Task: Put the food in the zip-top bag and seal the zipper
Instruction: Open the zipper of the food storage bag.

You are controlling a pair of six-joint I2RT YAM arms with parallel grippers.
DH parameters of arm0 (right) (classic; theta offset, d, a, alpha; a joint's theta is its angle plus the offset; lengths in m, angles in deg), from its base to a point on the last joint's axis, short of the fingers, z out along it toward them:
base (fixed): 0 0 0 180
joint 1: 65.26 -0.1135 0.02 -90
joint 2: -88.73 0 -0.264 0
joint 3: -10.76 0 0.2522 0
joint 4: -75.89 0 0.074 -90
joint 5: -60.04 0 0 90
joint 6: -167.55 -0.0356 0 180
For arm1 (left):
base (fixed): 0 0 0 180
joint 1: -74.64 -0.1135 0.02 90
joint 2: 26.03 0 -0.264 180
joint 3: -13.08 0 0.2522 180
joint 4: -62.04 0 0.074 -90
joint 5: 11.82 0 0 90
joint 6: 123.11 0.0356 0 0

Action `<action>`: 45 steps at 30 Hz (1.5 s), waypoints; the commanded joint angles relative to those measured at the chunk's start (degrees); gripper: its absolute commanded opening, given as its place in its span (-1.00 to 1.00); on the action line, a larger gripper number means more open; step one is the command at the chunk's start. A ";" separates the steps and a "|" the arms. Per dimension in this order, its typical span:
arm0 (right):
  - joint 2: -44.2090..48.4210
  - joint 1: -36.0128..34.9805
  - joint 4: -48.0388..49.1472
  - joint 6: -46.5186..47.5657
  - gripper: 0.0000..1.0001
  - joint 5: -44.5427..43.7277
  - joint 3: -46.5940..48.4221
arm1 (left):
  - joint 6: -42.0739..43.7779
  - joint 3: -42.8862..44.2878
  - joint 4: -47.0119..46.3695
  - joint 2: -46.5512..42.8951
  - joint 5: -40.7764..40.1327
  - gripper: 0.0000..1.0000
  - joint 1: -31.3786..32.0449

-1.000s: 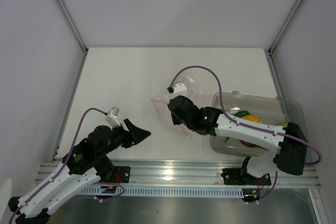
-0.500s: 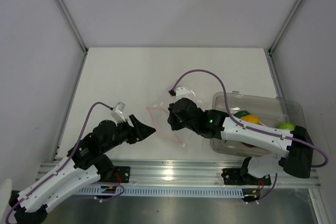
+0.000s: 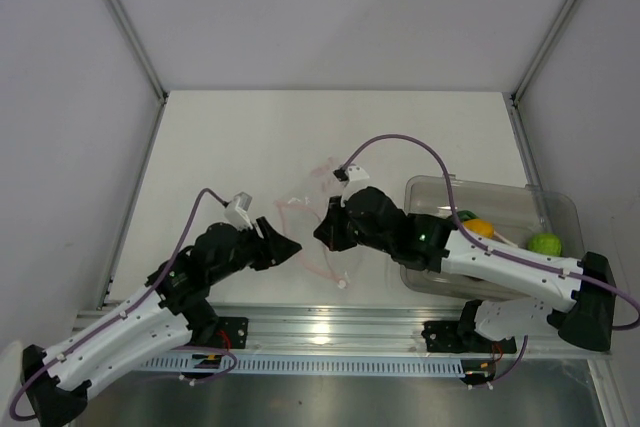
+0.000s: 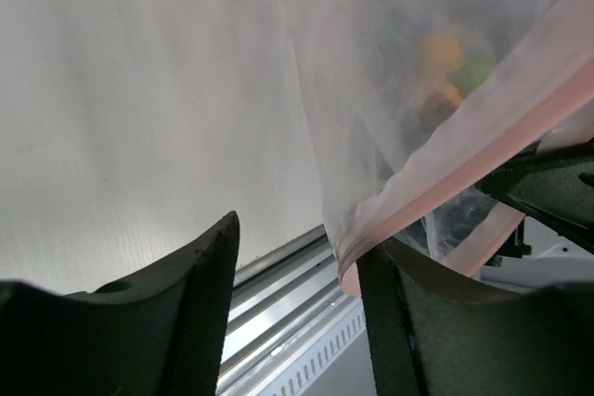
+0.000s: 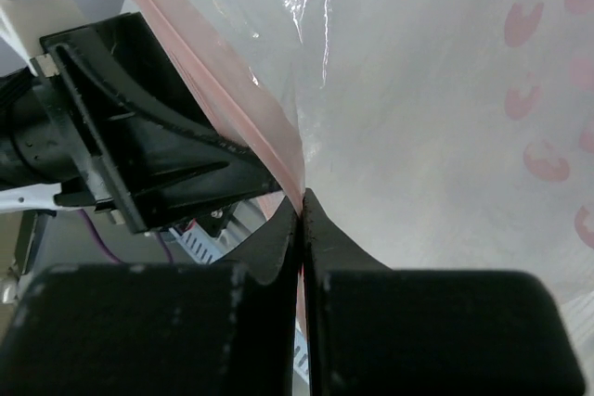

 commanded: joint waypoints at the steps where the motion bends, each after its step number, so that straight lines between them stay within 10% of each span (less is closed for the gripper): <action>1: 3.04 0.98 3.64 -2.85 -1.00 3.10 -2.05 | 2.96 2.90 -2.94 1.94 -0.80 0.08 0.37; 7: 6.90 4.23 4.69 -5.31 -1.00 6.35 -5.22 | 6.21 7.47 0.83 1.34 -2.38 -0.99 0.37; 29: 10.07 13.99 10.42 -11.12 -0.82 21.03 -15.68 | 19.31 30.59 15.35 7.29 10.17 -0.99 0.37; 36: 11.38 14.25 0.31 -6.11 0.14 14.45 -12.53 | 20.45 28.49 10.78 13.90 13.26 -0.99 0.37; 45: 19.46 14.43 -14.11 -0.48 0.40 5.65 -3.03 | 23.79 38.22 13.04 19.00 10.71 -0.99 0.37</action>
